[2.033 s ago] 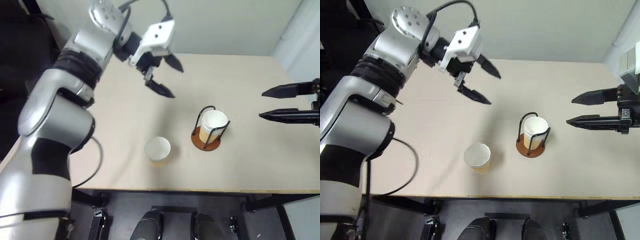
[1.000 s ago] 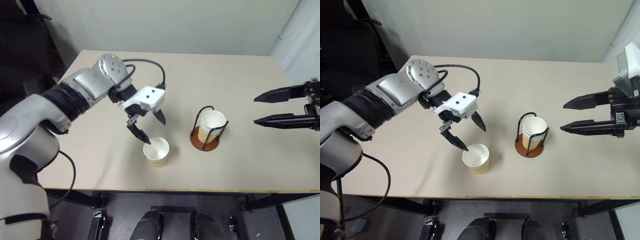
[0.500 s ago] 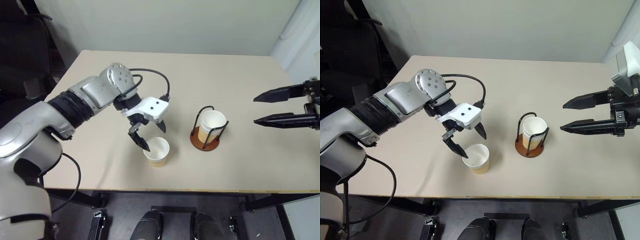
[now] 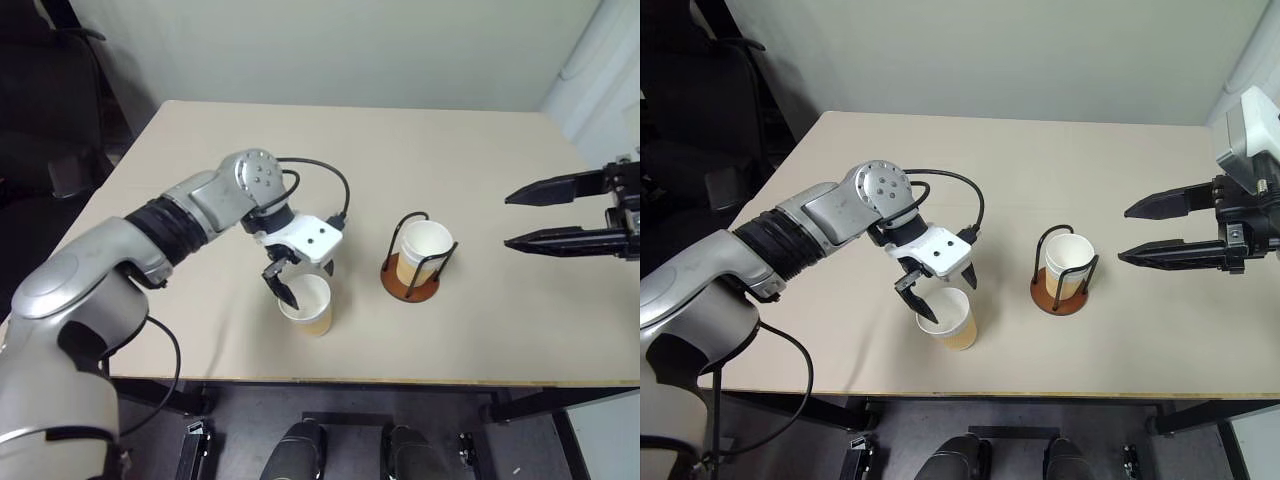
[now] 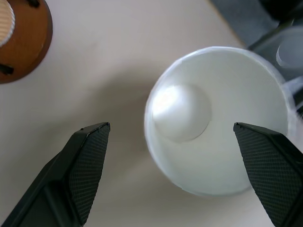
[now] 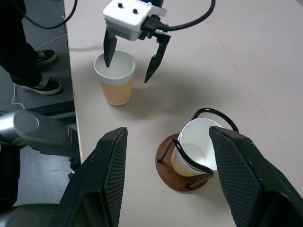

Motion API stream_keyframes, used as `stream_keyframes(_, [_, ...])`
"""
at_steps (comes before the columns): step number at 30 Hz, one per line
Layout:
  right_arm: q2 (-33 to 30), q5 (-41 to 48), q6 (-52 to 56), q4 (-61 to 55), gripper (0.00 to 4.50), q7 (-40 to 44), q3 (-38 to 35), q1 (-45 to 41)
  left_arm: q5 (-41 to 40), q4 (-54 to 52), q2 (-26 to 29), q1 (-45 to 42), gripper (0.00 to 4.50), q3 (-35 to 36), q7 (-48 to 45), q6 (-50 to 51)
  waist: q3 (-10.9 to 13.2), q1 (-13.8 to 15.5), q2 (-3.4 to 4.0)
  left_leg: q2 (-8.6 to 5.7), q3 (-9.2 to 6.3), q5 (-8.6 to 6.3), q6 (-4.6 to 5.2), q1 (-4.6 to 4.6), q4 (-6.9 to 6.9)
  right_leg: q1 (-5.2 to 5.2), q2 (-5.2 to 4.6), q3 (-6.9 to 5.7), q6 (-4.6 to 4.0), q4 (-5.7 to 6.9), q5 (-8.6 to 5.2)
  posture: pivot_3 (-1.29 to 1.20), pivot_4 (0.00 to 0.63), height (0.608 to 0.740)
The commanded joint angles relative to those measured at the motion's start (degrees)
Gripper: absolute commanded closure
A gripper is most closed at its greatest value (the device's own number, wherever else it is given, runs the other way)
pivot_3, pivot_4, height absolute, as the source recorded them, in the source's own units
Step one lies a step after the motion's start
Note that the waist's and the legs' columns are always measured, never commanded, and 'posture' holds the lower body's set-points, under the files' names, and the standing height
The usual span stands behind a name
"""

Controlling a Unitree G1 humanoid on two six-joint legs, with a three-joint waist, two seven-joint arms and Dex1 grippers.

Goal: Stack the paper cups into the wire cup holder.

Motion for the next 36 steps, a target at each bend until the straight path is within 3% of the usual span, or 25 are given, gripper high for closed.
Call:
stream_keyframes(1, [-0.4, 0.5, 0.0, -0.5, 1.75, -0.5, -2.7, -0.2, 0.7, 0.5, -0.3, 0.2, 0.18, 1.8, -1.6, -1.9, 0.0, 0.0, 0.0, 0.01, 0.0, -0.01, 0.01, 0.0, 0.0, 0.0, -0.01, 0.0, 0.03, -0.01, 0.02, 0.0, 0.15, 0.74])
stream_keyframes(3, [-0.4, 0.4, 0.0, -0.4, 1.75, -0.6, -2.7, -0.1, 0.2, 0.9, -0.6, 0.2, 0.63, 1.8, -1.6, -2.3, 0.0, 0.0, 0.0, 0.01, 0.0, -0.02, 0.01, -0.01, 0.0, 0.0, 0.0, -0.01, 0.05, -0.01, 0.03, 0.0, 0.15, 0.74])
stream_keyframes(12, [-0.7, -0.3, -0.8, 0.1, 1.75, -0.3, -2.9, 0.7, -2.8, 3.6, -0.3, -2.4, 3.93, -2.7, -1.6, -7.4, 0.0, 0.0, 0.0, 0.01, -0.02, -0.07, 0.05, -0.01, 0.0, 0.0, -0.01, -0.01, 0.06, -0.01, 0.04, 0.0, 0.15, 0.74])
stream_keyframes(14, [-0.7, -0.4, -1.0, 0.2, 1.75, -0.2, -3.1, 1.1, -3.8, 3.4, 0.0, -3.0, 4.46, -3.9, -1.6, -7.7, 0.0, 0.1, 0.0, 0.01, -0.02, -0.08, 0.05, -0.01, 0.0, 0.0, -0.02, -0.02, 0.06, -0.02, 0.04, 0.0, 0.15, 0.74])
stream_keyframes(21, [-0.7, -0.7, -1.5, 0.2, 1.75, -0.3, -3.9, 2.3, -6.6, 3.2, 1.0, -5.4, 4.46, -8.0, -1.6, -7.5, 0.0, 0.1, 0.0, 0.02, 0.0, -0.11, 0.03, -0.01, 0.0, 0.0, -0.01, -0.02, 0.06, -0.01, 0.04, 0.0, 0.15, 0.74])
stream_keyframes(36, [-0.7, -1.6, -2.8, 0.5, 1.75, -0.1, -4.7, 3.9, -8.5, 4.2, 0.0, -7.0, 4.46, -8.1, -1.6, -4.7, 0.0, 0.1, 0.0, 0.02, -0.01, -0.14, -0.02, -0.02, 0.01, 0.0, -0.01, -0.03, 0.08, -0.03, 0.04, 0.0, 0.15, 0.74])
